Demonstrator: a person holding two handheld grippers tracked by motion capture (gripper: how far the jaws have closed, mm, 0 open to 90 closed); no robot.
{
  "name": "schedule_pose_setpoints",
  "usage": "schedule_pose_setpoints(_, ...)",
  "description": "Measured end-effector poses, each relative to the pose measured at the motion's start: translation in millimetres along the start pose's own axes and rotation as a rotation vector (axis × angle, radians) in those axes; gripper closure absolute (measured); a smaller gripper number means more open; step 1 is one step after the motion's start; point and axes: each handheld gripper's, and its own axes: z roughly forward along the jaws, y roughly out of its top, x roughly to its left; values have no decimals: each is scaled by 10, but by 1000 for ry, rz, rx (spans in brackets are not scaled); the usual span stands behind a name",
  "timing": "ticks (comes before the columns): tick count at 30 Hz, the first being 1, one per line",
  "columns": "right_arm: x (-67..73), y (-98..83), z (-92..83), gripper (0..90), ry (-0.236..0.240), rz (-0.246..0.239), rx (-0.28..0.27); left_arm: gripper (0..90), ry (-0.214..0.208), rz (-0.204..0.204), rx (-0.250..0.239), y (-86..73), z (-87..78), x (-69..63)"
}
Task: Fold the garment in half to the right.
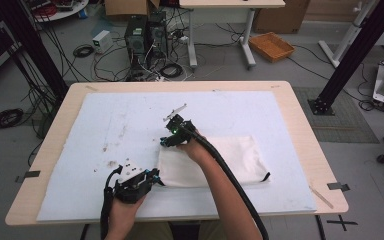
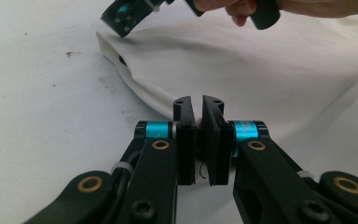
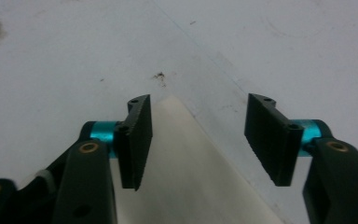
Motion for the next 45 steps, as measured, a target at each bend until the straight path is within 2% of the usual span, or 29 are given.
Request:
schedule_pose_setpoints(1,0,0,0,504,0,0,0,839,-1,2,0,1,0,1)
schedule_pose_setpoints(3,16,11,77,578,-16,-18,30,839,-4,2,-2,-1,2,-4)
schedule_pose_setpoints(5,36,6,144,640,0,-25,48,839,-9,5,-1,-1,4,-5)
schedule_pose_setpoints(7,56,12,156,779,24,-36,32,839,-11,7,0,2,6,-4)
schedule_pose_setpoints(9,98,21,159,876,21,-81,37,839,-13,5,0,5,5,-4)
schedule_pose_setpoints(10,122,29,155,882,5,-105,45,839,-12,2,-4,5,1,-9)
schedule_pose_setpoints(12,141,33,149,884,1,-113,47,839,-23,-8,-13,9,-18,-13)
schedule_pose_setpoints(14,142,26,82,887,15,-130,24,839,-42,-14,-25,24,-36,-28)
schedule_pose_setpoints(16,137,24,41,887,16,-126,9,839,-52,-16,-30,38,-49,-43)
schedule_pose_setpoints(17,123,21,-5,887,19,-125,-14,839,-81,-16,-48,75,-61,-79)
schedule_pose_setpoints(18,92,12,-107,887,35,-118,-57,839,-93,-19,-57,96,-66,-104)
schedule_pose_setpoints(21,26,10,-254,889,52,-110,-99,839,-121,-12,-77,188,-69,-161)
schedule_pose_setpoints(22,26,10,-254,889,52,-110,-99,839,-121,-12,-77,188,-69,-161)
schedule_pose_setpoints(25,-52,-2,-440,889,61,-75,-154,839,-172,-22,-93,323,-40,-225)
schedule_pose_setpoints(26,-52,-2,-440,889,61,-75,-154,839,-172,-22,-93,323,-40,-225)
schedule_pose_setpoints(27,-89,-27,-512,889,54,-67,-174,839,-172,-22,-93,323,-40,-225)
schedule_pose_setpoints(28,-188,-109,-628,889,46,-29,-200,838,-194,-19,-103,427,-1,-285)
schedule_pose_setpoints(29,-188,-109,-628,889,46,-29,-200,838,-202,-21,-106,467,15,-312)
schedule_pose_setpoints(30,-275,-191,-707,889,39,-5,-214,838,-221,-17,-111,546,53,-367)
schedule_pose_setpoints(31,-275,-191,-707,889,39,-5,-214,838,-221,-17,-111,546,53,-367)
schedule_pose_setpoints(32,-350,-278,-792,889,37,26,-235,838,-238,-21,-112,580,78,-396)
schedule_pose_setpoints(36,-429,-388,-920,889,26,55,-258,838,-291,-33,-97,697,186,-501)
schedule_pose_setpoints(40,-540,-552,-1104,889,8,95,-303,838,-317,-26,-91,823,260,-610)
schedule_pose_setpoints(45,-630,-690,-1213,889,-9,121,-326,838,-335,-7,-69,961,371,-765)
